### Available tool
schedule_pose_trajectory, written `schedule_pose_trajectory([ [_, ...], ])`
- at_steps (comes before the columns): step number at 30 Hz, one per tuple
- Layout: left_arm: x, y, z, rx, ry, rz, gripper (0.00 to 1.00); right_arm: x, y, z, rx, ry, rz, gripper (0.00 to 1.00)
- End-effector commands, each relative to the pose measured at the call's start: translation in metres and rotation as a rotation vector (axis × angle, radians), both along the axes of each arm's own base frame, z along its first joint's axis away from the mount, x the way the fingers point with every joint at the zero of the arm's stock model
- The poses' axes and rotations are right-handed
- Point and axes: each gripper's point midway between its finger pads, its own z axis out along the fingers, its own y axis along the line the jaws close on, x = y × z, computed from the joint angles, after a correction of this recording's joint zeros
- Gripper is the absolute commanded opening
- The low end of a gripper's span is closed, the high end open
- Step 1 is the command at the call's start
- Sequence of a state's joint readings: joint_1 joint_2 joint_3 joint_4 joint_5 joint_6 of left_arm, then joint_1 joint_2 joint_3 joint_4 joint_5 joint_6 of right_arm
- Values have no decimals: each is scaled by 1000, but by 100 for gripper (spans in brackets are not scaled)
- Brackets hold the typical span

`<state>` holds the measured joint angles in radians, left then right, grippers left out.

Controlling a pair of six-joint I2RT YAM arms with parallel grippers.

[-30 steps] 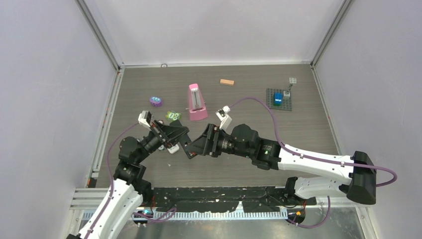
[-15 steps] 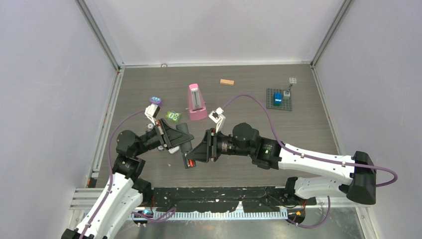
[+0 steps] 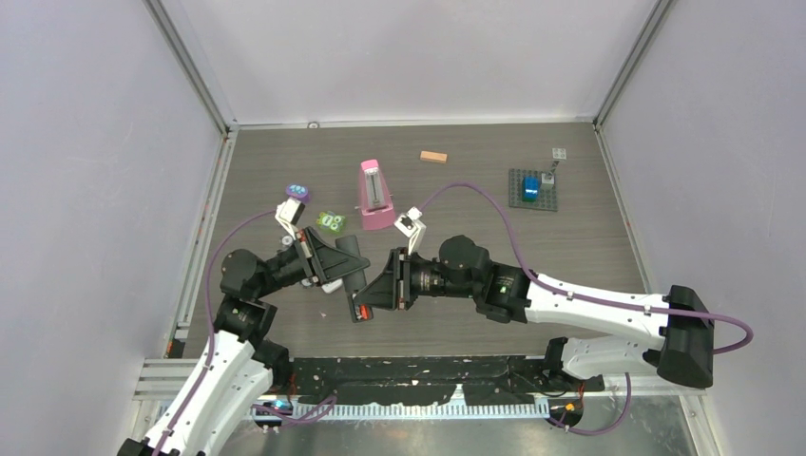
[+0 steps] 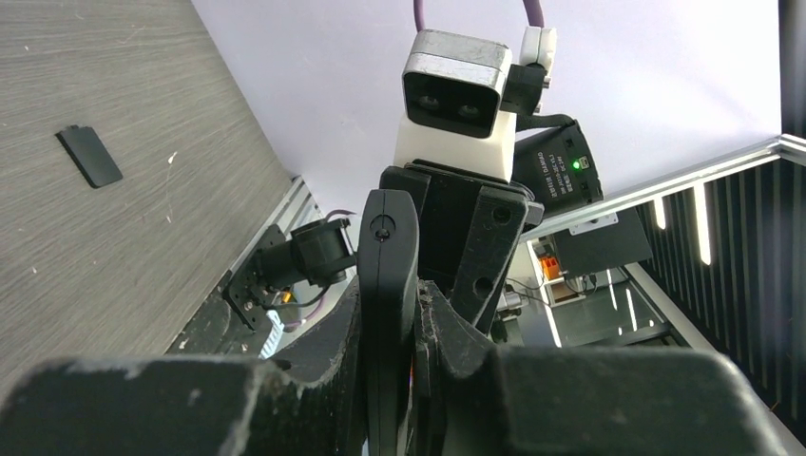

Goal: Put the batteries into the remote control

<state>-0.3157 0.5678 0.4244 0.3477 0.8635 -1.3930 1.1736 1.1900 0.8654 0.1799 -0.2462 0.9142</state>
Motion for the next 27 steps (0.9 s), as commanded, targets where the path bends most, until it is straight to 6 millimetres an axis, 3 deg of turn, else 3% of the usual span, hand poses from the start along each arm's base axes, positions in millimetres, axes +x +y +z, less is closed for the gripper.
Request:
schedule_pose_trajectory([
  [1,-4,3,28,-37,-97,16,0,3,1,6,29,-24,-7,21],
  [4,-4,3,27,-38,-94,20,0,3,-1,4,24,-22,-11,20],
  [8,-3,5,23,-31,-91,38,0,7,-11,3,4,-18,-62,66],
  [10,0,6,17,-15,-80,59,0,10,-21,6,-1,-26,-100,77],
  [13,5,8,5,23,-65,96,0,15,-47,2,-54,-24,-177,82],
  [14,6,8,2,36,-63,106,0,20,-58,-12,-116,-11,-224,83],
  [15,8,9,-1,46,-60,115,0,23,-70,-12,-122,-12,-263,83],
  [16,10,9,-5,56,-57,122,0,32,-86,-27,-185,2,-338,83],
  [17,11,9,-9,65,-51,129,0,39,-101,-29,-198,-3,-408,84],
  [18,11,10,-13,72,-49,135,0,42,-120,-52,-285,24,-460,84],
  [19,12,10,-15,75,-54,140,0,51,-139,-53,-298,24,-546,84],
  [20,13,10,-17,83,-55,144,0,54,-162,-74,-395,37,-606,84],
  [21,14,11,-21,92,-46,151,0,64,-183,-76,-418,27,-707,83],
  [22,14,11,-23,99,-41,152,0,66,-210,-94,-507,35,-770,83],
  [25,14,11,-27,113,-36,155,0,79,-263,-119,-684,-6,-948,83],
  [27,15,12,-30,119,-24,158,0,85,-280,-133,-782,-23,-989,83],
])
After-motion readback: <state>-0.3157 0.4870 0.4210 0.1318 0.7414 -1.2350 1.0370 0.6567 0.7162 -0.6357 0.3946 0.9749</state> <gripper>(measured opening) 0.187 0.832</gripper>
